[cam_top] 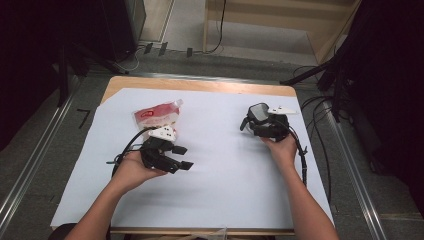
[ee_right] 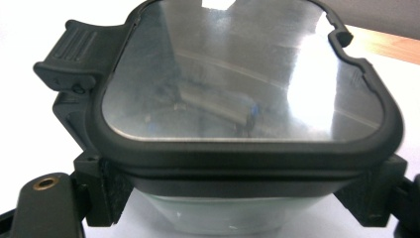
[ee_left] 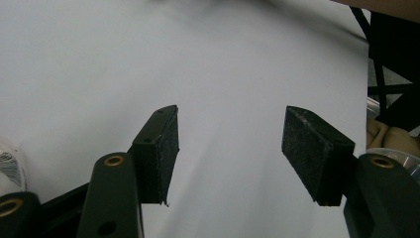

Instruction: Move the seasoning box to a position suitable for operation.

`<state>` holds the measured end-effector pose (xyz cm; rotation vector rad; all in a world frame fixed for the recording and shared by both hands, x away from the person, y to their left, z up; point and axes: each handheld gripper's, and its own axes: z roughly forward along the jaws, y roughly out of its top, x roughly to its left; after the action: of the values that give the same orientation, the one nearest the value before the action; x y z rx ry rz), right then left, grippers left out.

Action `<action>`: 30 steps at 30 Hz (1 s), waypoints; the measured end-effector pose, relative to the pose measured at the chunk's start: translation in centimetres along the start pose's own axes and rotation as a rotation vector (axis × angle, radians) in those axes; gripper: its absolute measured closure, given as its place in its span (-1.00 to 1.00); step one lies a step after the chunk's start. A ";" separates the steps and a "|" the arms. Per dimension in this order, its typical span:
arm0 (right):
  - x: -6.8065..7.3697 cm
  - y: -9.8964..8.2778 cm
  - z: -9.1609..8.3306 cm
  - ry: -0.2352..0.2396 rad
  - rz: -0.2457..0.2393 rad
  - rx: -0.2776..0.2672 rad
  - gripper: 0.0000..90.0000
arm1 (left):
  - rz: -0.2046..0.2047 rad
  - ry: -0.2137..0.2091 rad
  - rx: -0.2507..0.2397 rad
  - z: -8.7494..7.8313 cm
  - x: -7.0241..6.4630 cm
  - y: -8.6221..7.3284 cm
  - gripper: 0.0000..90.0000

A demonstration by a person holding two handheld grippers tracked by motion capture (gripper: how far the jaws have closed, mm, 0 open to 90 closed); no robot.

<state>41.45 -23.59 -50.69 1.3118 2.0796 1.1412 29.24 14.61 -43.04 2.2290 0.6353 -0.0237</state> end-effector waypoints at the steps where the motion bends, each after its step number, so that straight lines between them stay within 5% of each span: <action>1: 0.0 0.0 0.0 0.000 0.000 0.000 -0.65 | 0.000 0.000 0.000 0.0 0.0 0.0 -0.10; 11: 0.3 0.5 -1.4 0.028 0.026 -0.033 -0.65 | -0.002 -0.009 -0.008 0.1 0.4 0.1 -0.10; 26: 1.0 -0.4 -1.6 0.031 -0.026 -0.029 -0.65 | 0.005 -0.012 -0.003 0.4 0.5 0.3 -0.10; 30: 1.0 -0.8 -1.6 0.032 0.000 -0.050 -0.65 | 0.006 -0.008 -0.001 0.4 0.4 0.3 -0.10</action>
<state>39.47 -23.57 -50.34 1.2783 2.0602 1.2140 29.81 14.41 -43.21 2.2284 0.6246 -0.0289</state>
